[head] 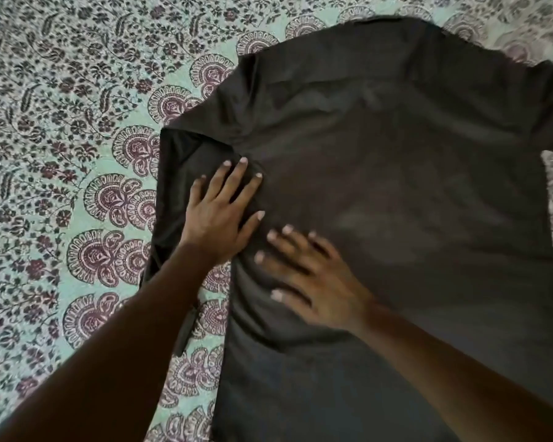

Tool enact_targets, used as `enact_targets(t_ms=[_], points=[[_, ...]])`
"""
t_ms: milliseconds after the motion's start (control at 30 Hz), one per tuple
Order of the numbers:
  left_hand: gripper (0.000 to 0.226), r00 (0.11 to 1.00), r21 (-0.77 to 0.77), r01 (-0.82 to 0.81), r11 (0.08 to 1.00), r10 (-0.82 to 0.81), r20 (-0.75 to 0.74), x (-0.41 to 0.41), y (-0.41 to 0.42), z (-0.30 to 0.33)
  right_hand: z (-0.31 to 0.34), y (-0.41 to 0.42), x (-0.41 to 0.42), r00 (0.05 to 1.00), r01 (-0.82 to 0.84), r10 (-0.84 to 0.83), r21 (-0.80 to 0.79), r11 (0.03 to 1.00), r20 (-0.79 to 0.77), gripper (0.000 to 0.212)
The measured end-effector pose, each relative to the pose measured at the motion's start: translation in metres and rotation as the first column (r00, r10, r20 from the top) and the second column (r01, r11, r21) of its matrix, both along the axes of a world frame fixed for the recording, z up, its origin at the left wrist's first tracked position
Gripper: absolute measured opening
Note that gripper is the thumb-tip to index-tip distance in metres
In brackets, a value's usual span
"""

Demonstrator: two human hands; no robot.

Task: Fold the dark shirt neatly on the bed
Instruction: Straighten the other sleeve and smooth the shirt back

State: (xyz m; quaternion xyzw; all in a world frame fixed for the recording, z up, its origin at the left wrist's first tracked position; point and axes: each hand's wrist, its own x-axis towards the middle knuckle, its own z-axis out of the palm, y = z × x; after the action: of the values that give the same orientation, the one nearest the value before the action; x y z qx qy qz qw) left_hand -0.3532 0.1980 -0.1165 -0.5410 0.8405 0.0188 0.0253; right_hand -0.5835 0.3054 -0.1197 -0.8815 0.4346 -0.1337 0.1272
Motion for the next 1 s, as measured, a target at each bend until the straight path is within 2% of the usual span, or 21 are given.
enact_targets(t_ms=[67,133,200,300,367,433,500,567,600,667,733,800,833,900,933,967,1000], points=[[0.067,0.998,0.011,-0.045,0.999,0.045,-0.032,0.002,0.004,-0.007,0.000,-0.040,-0.005,0.960,0.279,-0.278,-0.021,0.960,0.014,0.061],[0.064,0.997,0.009,-0.055,0.998,0.055,-0.054,0.001,0.006,-0.008,0.003,-0.083,-0.003,0.892,0.452,-0.448,0.084,0.888,-0.058,0.065],[0.057,0.991,-0.021,-0.074,0.997,0.071,-0.114,0.000,0.006,-0.005,0.002,-0.115,0.007,0.860,0.508,-0.486,0.168,0.845,-0.156,0.068],[0.041,0.961,-0.140,-0.180,0.974,0.143,-0.238,0.001,0.006,0.005,0.000,-0.127,0.027,0.906,0.414,-0.376,0.222,0.883,-0.194,0.073],[0.040,0.863,-0.103,-0.399,0.911,0.336,-0.378,0.004,0.005,0.016,0.001,-0.117,0.036,0.947,0.307,-0.272,0.236,0.922,-0.172,0.072],[0.049,0.658,0.016,-0.657,0.754,0.583,-0.476,0.010,0.005,0.026,0.004,-0.101,0.040,0.968,0.246,-0.221,0.279,0.928,-0.118,0.070],[0.059,0.504,0.137,-0.792,0.595,0.764,-0.402,0.026,0.005,0.031,0.007,-0.086,0.047,0.959,0.273,-0.284,0.341,0.899,-0.019,0.064],[0.058,0.433,0.265,-0.831,0.489,0.867,-0.245,0.041,0.003,0.032,0.011,-0.075,0.058,0.908,0.349,-0.409,0.374,0.859,0.093,0.053],[0.055,0.430,0.310,-0.831,0.462,0.887,-0.170,0.049,0.002,0.031,0.014,-0.071,0.067,0.875,0.387,-0.462,0.360,0.849,0.147,0.048],[0.047,0.479,0.363,-0.790,0.495,0.867,-0.139,0.062,-0.004,0.034,0.022,-0.070,0.088,0.810,0.440,-0.526,0.325,0.837,0.260,0.039],[0.039,0.523,0.360,-0.703,0.614,0.789,-0.324,0.064,-0.008,0.044,0.041,-0.082,0.109,0.740,0.437,-0.563,0.373,0.818,0.368,0.033],[0.028,0.556,0.264,-0.603,0.753,0.634,-0.538,0.062,-0.006,0.060,0.066,-0.113,0.130,0.626,0.446,-0.679,0.538,0.715,0.383,0.041],[0.023,0.547,0.245,-0.553,0.797,0.568,-0.615,0.062,-0.005,0.069,0.075,-0.135,0.141,0.544,0.440,-0.764,0.657,0.612,0.346,0.057],[0.017,0.455,0.329,-0.443,0.834,0.526,-0.719,0.063,-0.001,0.082,0.093,-0.180,0.160,0.380,0.328,-0.907,0.891,0.315,0.180,0.098],[0.023,0.416,0.409,-0.372,0.833,0.544,-0.729,0.066,0.001,0.086,0.099,-0.197,0.171,0.347,0.282,-0.935,0.943,0.175,0.070,0.109],[0.032,0.396,0.472,-0.301,0.829,0.559,-0.729,0.072,0.005,0.088,0.100,-0.211,0.181,0.340,0.249,-0.940,0.962,0.110,0.020,0.105],[0.036,0.396,0.518,-0.228,0.825,0.564,-0.725,0.078,0.008,0.089,0.102,-0.221,0.191,0.340,0.251,-0.940,0.964,0.092,0.001,0.086]])
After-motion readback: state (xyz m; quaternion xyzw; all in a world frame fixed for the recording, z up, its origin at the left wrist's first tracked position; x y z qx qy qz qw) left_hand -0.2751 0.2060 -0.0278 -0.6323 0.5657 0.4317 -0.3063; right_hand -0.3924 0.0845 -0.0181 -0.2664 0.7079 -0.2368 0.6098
